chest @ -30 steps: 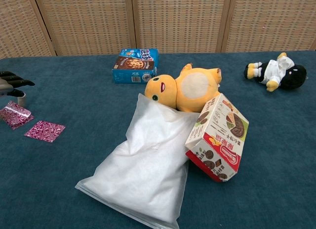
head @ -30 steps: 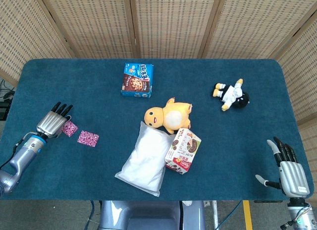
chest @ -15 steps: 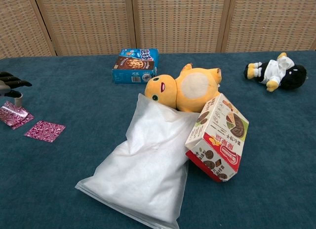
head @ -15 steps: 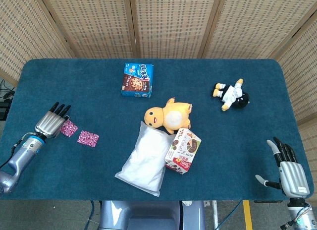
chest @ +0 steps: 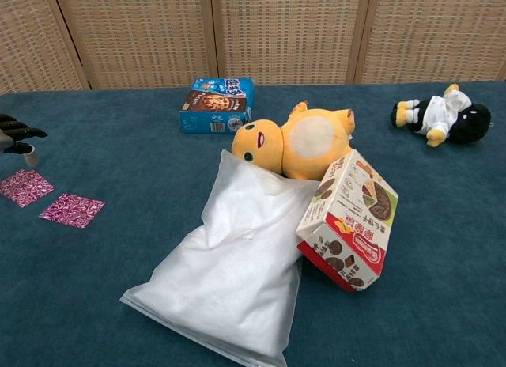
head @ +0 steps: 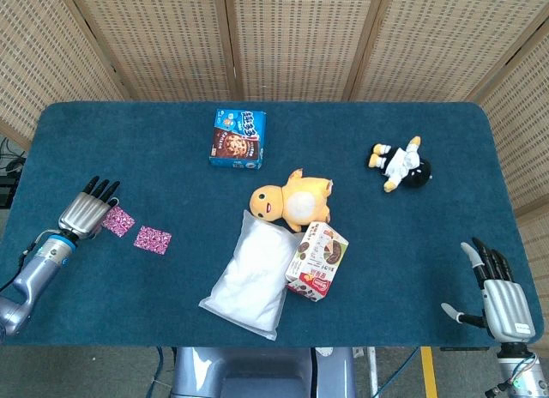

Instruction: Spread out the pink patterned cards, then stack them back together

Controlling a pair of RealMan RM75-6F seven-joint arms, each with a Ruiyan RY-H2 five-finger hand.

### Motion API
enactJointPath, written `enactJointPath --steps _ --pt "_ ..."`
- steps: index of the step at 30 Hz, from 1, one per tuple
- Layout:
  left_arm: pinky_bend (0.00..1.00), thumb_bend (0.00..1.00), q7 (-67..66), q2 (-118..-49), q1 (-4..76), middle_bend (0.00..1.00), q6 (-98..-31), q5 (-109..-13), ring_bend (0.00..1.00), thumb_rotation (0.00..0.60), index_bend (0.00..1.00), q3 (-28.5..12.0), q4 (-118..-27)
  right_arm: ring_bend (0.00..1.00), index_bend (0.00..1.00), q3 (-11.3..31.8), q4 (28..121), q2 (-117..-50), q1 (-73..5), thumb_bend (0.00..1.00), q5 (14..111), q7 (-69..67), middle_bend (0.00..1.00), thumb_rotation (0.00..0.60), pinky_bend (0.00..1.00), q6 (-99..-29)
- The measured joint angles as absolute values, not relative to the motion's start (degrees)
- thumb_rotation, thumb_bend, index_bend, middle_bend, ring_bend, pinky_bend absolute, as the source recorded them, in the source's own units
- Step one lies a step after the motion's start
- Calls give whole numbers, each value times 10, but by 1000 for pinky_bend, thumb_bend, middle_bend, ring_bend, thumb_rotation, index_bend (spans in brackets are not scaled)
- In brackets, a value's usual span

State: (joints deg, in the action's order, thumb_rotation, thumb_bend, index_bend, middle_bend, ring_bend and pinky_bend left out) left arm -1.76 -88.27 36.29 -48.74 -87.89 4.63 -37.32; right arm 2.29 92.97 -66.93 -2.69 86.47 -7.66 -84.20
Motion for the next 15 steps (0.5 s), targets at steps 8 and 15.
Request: enactJointPath --steps 8,15 --pt "0 302 -5 -876 362 0 -489 -862 0 600 238 29 -400 0 43 23 931 -668 -27 105 865 -77 0 600 0 -842" --pt "0 292 -3 -848 362 0 -491 -829 0 600 246 -1 -501 0 43 22 931 -668 -28 106 864 -81 0 600 0 -838"
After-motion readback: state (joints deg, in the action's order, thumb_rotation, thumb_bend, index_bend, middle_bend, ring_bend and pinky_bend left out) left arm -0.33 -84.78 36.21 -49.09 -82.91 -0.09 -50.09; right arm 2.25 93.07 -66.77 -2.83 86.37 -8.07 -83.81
